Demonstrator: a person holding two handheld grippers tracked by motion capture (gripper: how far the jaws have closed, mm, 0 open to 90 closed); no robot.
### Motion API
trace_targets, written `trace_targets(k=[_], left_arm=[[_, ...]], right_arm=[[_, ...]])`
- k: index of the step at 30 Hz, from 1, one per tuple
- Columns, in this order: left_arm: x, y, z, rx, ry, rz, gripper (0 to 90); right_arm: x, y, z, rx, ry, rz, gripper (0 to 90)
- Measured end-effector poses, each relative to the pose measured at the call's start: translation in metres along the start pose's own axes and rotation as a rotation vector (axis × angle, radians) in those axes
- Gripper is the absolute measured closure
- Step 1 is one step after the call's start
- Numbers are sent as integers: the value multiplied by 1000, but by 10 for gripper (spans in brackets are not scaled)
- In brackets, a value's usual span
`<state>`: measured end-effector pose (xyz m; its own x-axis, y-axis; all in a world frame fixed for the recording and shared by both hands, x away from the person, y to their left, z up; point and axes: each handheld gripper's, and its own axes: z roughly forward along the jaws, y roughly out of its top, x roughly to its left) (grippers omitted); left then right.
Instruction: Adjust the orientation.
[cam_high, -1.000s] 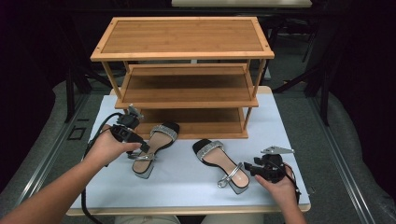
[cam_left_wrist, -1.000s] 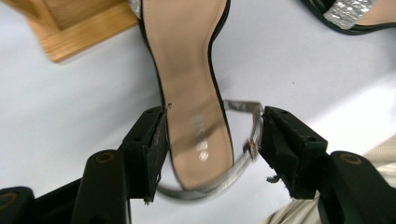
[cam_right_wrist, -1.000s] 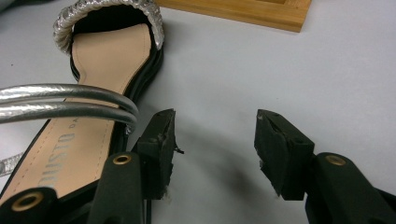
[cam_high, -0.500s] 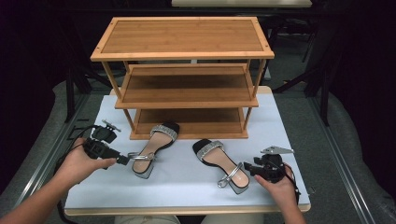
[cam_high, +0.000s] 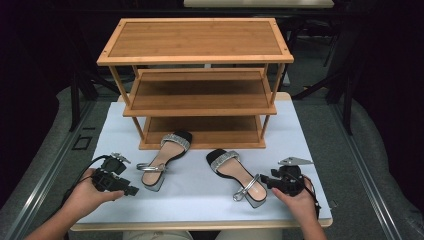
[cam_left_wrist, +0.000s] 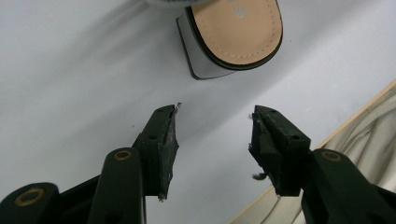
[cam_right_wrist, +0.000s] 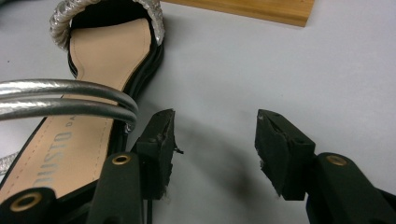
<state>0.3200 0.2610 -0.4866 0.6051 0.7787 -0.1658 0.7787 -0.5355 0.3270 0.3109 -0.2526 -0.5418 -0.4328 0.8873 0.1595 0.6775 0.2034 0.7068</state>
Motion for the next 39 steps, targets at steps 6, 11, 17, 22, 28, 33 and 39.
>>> trace_targets(k=[6,11,17,22,28,33,39], left_arm=[[-2,2,10,0,-4,28,496],[-8,7,16,12,-1,52,513],[-13,14,24,12,30,80,538],[-13,19,26,-6,41,93,542],[-16,23,26,10,51,119,545],[-24,28,29,20,25,117,559],[-30,32,29,10,21,100,558]], right_arm=[[-1,0,0,-4,-1,5,476],[0,0,1,-3,0,6,475],[-1,-1,1,-4,-7,7,475],[-2,-1,1,-2,-2,6,475],[-2,-1,1,-2,-3,9,476],[-2,-1,1,-2,-4,10,475],[-2,-1,1,-10,-10,10,475]])
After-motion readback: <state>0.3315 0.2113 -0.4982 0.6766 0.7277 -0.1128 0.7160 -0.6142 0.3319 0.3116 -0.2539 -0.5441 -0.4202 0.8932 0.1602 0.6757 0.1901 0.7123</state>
